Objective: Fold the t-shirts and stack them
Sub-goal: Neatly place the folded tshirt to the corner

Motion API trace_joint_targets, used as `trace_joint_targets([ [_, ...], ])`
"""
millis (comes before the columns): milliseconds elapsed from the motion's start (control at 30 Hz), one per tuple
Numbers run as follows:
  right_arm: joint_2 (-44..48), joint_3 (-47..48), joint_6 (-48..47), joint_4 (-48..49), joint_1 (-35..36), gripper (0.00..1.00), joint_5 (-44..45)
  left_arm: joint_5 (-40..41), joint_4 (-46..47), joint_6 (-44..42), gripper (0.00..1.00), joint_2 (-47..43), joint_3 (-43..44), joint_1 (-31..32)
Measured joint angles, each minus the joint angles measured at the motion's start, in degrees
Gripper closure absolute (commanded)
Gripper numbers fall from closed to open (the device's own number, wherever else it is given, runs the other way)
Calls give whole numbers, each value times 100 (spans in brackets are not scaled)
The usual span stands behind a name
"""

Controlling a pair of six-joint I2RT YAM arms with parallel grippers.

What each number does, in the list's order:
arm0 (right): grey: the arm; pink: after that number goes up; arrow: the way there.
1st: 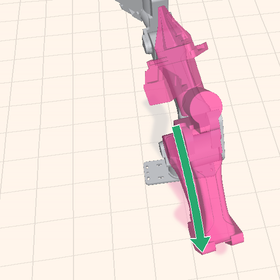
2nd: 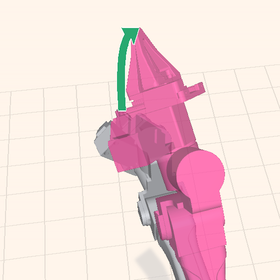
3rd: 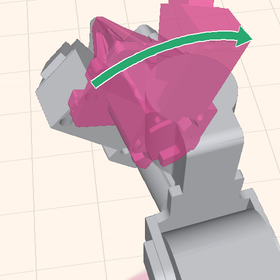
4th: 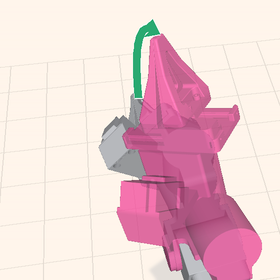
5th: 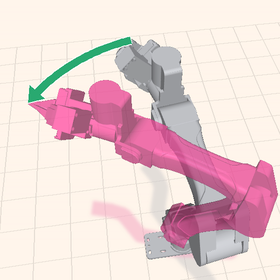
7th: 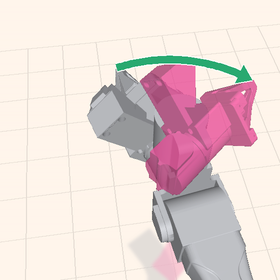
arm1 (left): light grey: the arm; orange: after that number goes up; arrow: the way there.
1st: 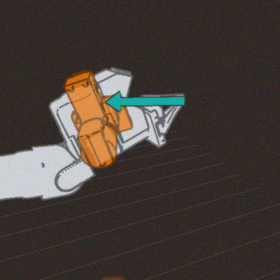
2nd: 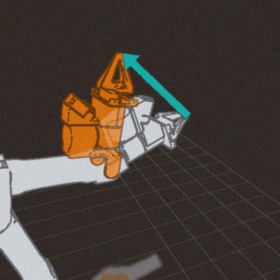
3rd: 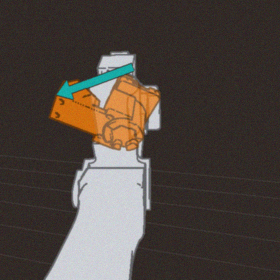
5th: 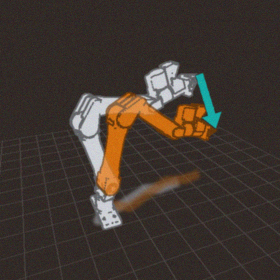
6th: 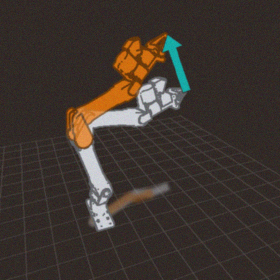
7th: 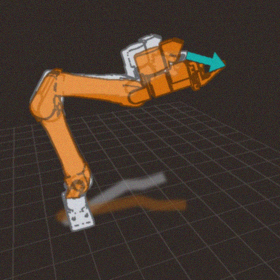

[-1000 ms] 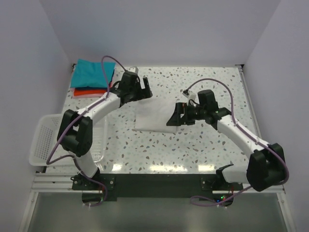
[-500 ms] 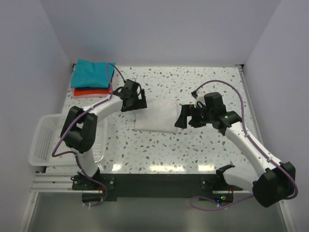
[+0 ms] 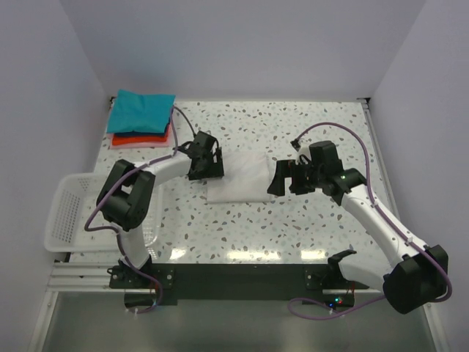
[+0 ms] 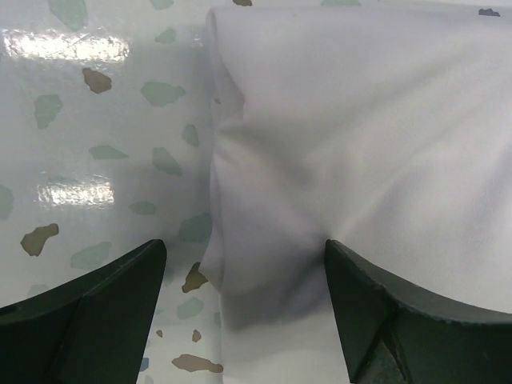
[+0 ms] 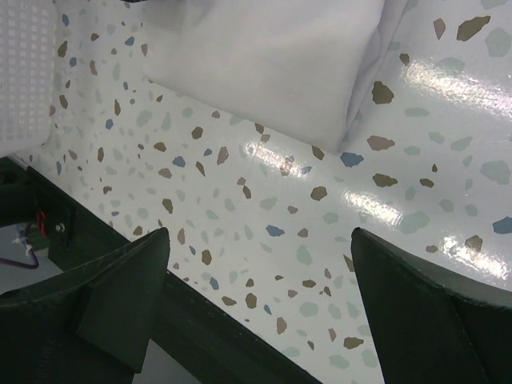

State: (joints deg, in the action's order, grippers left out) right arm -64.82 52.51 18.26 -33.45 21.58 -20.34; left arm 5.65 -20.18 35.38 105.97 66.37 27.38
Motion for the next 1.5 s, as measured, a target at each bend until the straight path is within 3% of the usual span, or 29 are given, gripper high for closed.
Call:
trace_joint_targets([
  [500,-7,0,-74,-70,-63,1,227,837,-111,409,58,424,415,564],
  [733,-7,0,-168,-214,-118,1,402,1043,-212,450,100,758,894,638],
  [1000,-7,0,-258,-258,-179,1,505,1703,-428,-249,100,1075,1416,573],
  [1500,-212,-2,-293,-203,-389,1,597,3161,-269,-2830,100,1152,2146,-177],
])
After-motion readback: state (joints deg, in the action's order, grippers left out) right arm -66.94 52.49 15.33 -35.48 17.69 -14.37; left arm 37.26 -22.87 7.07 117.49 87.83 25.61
